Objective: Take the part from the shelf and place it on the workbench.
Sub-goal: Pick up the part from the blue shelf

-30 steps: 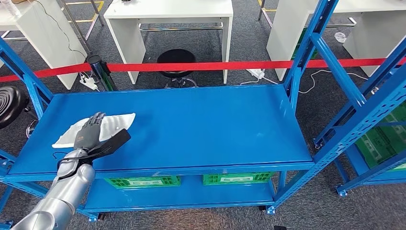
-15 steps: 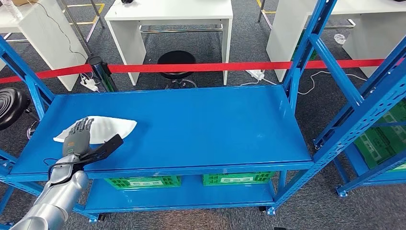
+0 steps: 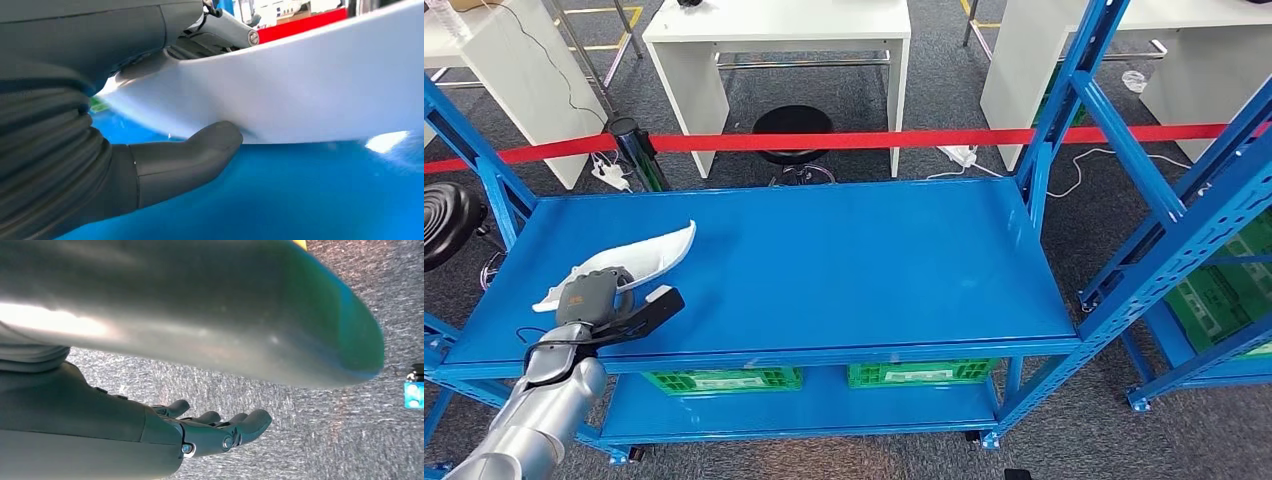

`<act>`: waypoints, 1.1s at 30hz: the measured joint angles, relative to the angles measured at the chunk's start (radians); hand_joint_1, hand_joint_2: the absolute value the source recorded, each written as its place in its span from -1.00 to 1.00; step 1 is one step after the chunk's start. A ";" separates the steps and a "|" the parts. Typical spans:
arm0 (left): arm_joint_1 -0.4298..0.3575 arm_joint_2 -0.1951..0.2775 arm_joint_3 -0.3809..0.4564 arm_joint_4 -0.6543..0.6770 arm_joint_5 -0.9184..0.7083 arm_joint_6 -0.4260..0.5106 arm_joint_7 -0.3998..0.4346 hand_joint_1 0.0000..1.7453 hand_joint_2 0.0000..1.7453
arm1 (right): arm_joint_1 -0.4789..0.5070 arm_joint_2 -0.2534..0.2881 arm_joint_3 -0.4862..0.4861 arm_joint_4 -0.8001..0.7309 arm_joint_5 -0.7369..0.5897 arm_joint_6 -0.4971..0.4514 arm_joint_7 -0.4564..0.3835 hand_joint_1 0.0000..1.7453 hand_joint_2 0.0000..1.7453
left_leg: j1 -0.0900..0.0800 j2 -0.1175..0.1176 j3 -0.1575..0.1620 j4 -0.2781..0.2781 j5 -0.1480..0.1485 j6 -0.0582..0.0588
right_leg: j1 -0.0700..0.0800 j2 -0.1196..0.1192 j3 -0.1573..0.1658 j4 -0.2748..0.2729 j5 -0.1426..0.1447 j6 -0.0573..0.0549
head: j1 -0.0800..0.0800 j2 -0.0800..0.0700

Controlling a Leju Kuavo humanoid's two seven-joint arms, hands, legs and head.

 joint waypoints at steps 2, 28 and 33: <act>-0.002 -0.001 0.006 -0.002 -0.002 0.016 -0.018 1.00 1.00 | 0.000 0.000 0.000 0.000 -0.003 0.000 -0.002 -1.00 -1.00 | 0.000 0.000 0.000 0.000 0.000 0.000 | 0.000 0.000 0.000 0.000 0.000 0.000 | 0.000 0.000; 0.185 -0.165 0.355 -0.559 -0.026 0.246 -0.452 1.00 1.00 | -0.001 0.000 -0.011 0.000 0.010 0.012 -0.023 -1.00 -1.00 | -0.001 0.000 -0.002 0.000 -0.001 0.001 | 0.000 0.001 -0.002 -0.002 0.000 0.000 | 0.000 0.000; 0.246 -0.197 0.327 -0.665 0.274 0.183 -0.532 1.00 1.00 | -0.001 0.000 -0.011 0.000 0.026 0.016 -0.016 -1.00 -1.00 | 0.000 0.002 -0.002 0.000 -0.002 0.002 | 0.000 0.003 -0.002 -0.003 0.000 0.000 | 0.000 0.000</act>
